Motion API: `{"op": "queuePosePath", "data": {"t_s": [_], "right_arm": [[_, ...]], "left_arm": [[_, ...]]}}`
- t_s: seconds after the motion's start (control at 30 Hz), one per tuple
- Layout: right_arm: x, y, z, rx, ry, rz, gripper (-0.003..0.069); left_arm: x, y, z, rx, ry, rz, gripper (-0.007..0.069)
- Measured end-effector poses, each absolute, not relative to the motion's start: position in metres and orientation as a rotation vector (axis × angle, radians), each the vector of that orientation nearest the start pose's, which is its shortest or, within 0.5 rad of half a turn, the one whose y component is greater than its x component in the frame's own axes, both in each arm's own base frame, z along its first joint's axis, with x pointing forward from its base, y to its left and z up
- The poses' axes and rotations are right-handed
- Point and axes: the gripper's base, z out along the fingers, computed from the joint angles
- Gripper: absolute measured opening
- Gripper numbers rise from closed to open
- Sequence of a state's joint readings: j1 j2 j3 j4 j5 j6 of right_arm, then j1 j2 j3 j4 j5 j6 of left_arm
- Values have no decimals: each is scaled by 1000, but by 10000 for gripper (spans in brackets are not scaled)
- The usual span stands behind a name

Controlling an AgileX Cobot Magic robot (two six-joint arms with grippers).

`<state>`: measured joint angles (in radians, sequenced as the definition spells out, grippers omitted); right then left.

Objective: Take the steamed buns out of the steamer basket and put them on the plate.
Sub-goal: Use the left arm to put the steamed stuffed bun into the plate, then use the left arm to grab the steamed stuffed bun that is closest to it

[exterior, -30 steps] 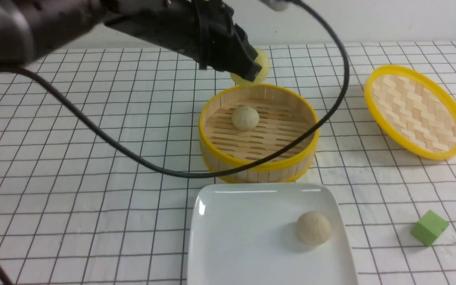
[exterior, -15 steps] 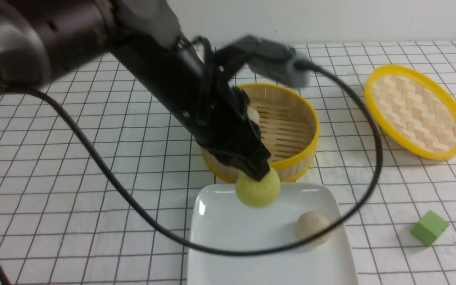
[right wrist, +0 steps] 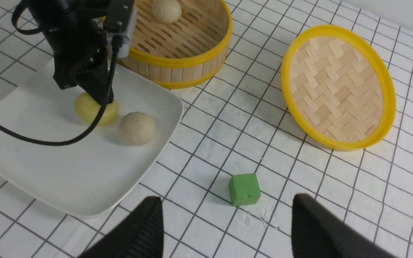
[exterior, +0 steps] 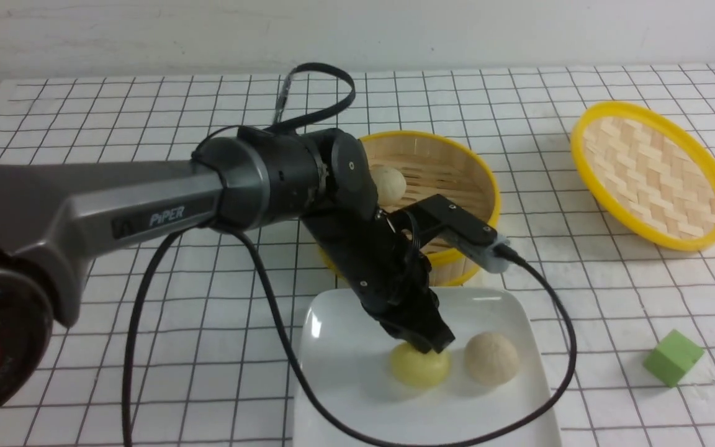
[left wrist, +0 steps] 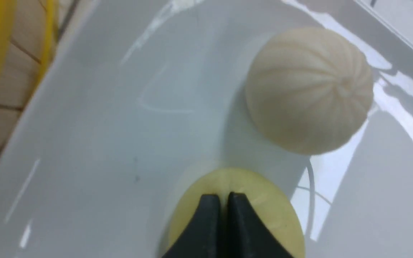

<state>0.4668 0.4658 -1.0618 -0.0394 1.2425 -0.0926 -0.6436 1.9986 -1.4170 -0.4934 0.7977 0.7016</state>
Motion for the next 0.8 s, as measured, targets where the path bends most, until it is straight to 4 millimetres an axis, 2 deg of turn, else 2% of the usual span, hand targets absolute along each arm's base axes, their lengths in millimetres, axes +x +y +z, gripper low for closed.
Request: {"op": "queuePosePath", "data": {"t_s": [0.27, 0.37, 0.43, 0.47, 0.53, 0.67, 0.8], "right_arm": [[22, 7, 411, -581, 2055, 173, 474], [22, 7, 411, -581, 2053, 173, 474], [22, 7, 412, -580, 2050, 174, 474], [22, 7, 412, -580, 2050, 174, 474], [22, 7, 412, -580, 2048, 174, 474], [22, 7, 412, -579, 2045, 175, 474], [22, 7, 412, -578, 2044, 173, 474]], "left_arm": [[311, -272, 187, 1410, 2424, -560, 43], [308, -272, 208, 1449, 2399, -583, 99], [307, -273, 232, 1450, 2346, -595, 171], [308, -273, 233, 1450, 2344, -596, 179], [307, -273, 264, 1430, 2260, -595, 266], [304, -271, 304, 1383, 2156, -590, 386], [303, -267, 324, 1368, 2107, -558, 427]]}}
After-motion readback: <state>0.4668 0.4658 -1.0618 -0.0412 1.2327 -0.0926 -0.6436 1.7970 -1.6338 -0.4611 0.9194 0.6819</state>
